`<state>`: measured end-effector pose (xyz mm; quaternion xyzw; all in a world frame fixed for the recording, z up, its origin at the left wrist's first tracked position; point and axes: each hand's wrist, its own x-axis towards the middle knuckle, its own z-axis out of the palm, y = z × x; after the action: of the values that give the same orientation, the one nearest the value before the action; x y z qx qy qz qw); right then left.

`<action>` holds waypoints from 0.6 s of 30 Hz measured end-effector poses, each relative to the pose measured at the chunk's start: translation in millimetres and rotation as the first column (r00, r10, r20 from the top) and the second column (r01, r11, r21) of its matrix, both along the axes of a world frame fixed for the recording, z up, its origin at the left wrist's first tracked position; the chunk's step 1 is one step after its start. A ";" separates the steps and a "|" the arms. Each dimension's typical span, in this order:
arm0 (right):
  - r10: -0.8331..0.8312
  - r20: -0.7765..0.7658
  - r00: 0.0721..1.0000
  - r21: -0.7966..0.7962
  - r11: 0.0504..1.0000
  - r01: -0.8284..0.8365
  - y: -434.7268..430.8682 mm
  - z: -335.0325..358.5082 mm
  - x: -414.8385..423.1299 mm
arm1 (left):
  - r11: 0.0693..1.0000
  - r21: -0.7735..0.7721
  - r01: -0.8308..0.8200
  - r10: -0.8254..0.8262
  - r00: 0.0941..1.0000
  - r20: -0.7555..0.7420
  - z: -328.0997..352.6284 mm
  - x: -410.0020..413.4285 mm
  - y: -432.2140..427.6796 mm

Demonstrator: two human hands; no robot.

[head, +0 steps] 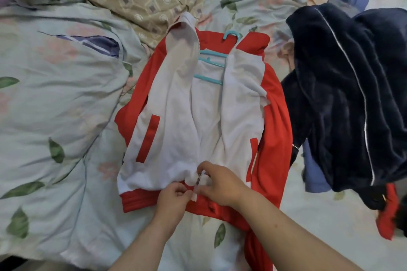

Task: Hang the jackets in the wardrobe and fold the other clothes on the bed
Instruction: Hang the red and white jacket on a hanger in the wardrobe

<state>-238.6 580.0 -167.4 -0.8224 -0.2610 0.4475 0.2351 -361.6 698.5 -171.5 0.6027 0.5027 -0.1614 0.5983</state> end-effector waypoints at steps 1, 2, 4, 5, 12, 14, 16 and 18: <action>0.009 0.034 0.999 -0.002 1.000 -0.009 -1.1 -0.7 2.5 | 0.997 0.042 0.068 -0.067 0.998 -0.006 -2.6 -0.4 2.9; 0.016 0.075 0.997 -0.001 1.000 -0.016 -1.9 -1.2 5.6 | 0.986 0.081 0.143 -0.142 0.990 -0.017 -3.3 -0.4 5.5; 0.058 0.145 0.988 0.011 0.998 -0.060 -3.0 -0.8 9.3 | 0.950 0.128 0.284 -0.281 0.959 -0.046 -1.4 0.5 9.5; 0.095 0.170 0.981 0.022 0.995 -0.100 -2.7 0.2 9.9 | 0.928 0.141 0.346 -0.341 0.938 -0.058 -1.2 0.8 11.5; -0.062 0.074 0.995 0.045 0.997 0.059 7.3 -2.5 15.2 | 0.691 0.184 0.699 -0.683 0.715 -0.149 3.9 3.9 29.0; -0.136 0.060 0.989 -0.006 0.991 0.137 12.0 -5.9 11.4 | 0.585 0.154 0.796 -0.771 0.605 -0.199 6.4 3.5 26.8; -0.247 0.067 0.967 -0.021 0.968 0.248 18.0 -7.3 11.8 | 0.442 0.085 0.893 -0.856 0.448 -0.258 9.6 -0.1 21.8; -0.376 0.088 0.922 0.004 0.926 0.378 24.9 -6.8 20.3 | 0.285 0.001 0.959 -0.912 0.271 -0.309 11.6 -9.4 14.3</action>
<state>-218.3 604.9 -174.2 -0.8774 -0.1049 0.3595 0.2998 -371.0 712.8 -159.8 0.8099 0.1321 -0.5094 0.2591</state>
